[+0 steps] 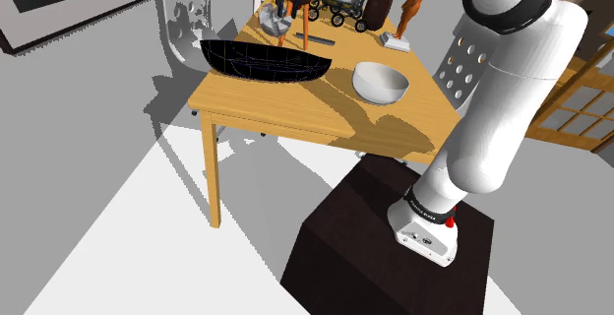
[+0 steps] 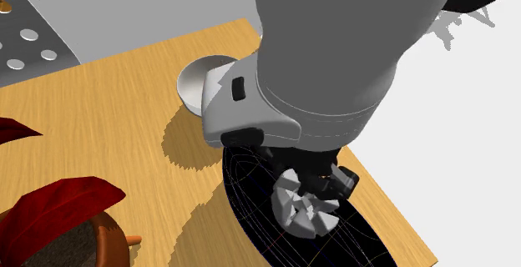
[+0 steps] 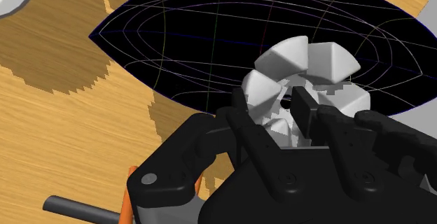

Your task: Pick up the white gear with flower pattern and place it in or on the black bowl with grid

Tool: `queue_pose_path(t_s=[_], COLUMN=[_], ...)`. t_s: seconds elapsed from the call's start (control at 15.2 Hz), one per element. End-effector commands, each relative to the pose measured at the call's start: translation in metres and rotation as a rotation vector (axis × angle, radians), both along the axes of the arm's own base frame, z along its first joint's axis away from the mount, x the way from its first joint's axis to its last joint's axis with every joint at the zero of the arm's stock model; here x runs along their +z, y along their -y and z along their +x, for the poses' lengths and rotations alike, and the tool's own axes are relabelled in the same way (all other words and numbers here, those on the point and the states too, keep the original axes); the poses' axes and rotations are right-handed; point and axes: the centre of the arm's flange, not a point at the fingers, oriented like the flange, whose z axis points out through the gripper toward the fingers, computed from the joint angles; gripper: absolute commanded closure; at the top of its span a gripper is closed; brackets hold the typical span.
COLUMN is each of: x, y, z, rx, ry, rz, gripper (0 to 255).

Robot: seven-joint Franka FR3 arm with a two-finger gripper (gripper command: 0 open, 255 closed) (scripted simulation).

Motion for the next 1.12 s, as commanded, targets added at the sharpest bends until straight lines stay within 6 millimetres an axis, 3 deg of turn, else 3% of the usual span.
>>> queue_pose_path(t_s=[0.0, 0.53, 1.06], x=[-0.011, -0.057, -0.057], y=[0.0, 0.0, 0.0], z=[-0.001, -0.001, -0.001], rx=[0.0, 0.0, 0.0], ry=[0.001, 0.001, 0.001], rz=[0.0, 0.0, 0.0], gripper=[255, 255, 255])
